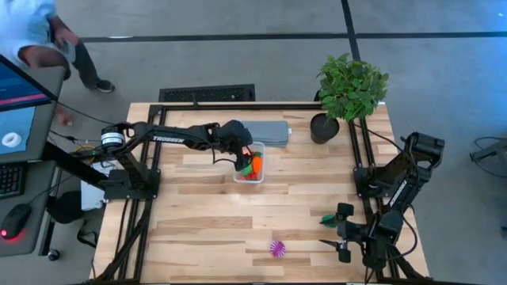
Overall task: Pick and placing Produce into tupperware
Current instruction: Put the green bell pepper into the transparent bin
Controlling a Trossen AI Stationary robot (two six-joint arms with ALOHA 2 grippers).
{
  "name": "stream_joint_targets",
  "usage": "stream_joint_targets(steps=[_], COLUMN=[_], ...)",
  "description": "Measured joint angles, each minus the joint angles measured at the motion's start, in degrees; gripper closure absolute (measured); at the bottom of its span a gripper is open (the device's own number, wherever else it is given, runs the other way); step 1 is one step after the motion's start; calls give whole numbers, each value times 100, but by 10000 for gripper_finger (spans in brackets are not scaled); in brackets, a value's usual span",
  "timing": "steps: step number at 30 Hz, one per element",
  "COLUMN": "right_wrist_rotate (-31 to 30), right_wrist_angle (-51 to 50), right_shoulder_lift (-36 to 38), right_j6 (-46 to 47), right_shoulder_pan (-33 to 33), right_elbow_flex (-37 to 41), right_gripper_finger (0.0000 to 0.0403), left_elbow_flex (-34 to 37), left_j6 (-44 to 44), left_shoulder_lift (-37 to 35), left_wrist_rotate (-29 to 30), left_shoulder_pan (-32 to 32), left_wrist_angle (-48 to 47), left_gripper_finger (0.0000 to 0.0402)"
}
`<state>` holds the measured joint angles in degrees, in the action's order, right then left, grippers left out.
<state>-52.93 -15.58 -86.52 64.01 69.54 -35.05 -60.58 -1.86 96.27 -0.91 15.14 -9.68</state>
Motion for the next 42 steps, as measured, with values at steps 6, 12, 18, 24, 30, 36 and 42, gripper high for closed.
stream_joint_targets(steps=[6, 12, 18, 24, 30, 36, 42], right_wrist_rotate=[-1, 44, 59, 62, 298, 1161, 1591], right_wrist_angle=[-15, -41, -1, 194, 242, -1166, -3511], right_shoulder_lift=[0, 7, 11, 11, 11, 247, 514], right_j6=[-2, -124, -256, -513, -1315, -1425, -194], right_shoulder_pan=[-4, -143, -275, -421, -699, -1106, -1200], right_elbow_flex=[0, -2, -2, -32, -413, -1204, -1905], right_gripper_finger=[97, 97, 97, 97, 97, 97, 97], left_elbow_flex=[-266, -605, -212, 653, 1777, 2588, 3177], left_j6=[31, 383, 1083, 1975, 2745, 2985, 2987], left_shoulder_lift=[-182, -866, -1875, -2766, -3277, -3333, -3333], left_wrist_rotate=[-857, -934, -918, -176, 687, 1572, 2283], left_shoulder_pan=[24, -69, -647, -1888, -3260, -4255, -5018], left_wrist_angle=[-407, -2023, -2655, -2228, -1041, 257, 1289], left_gripper_finger=[120, 120, 120, 120, 120, 120, 120])
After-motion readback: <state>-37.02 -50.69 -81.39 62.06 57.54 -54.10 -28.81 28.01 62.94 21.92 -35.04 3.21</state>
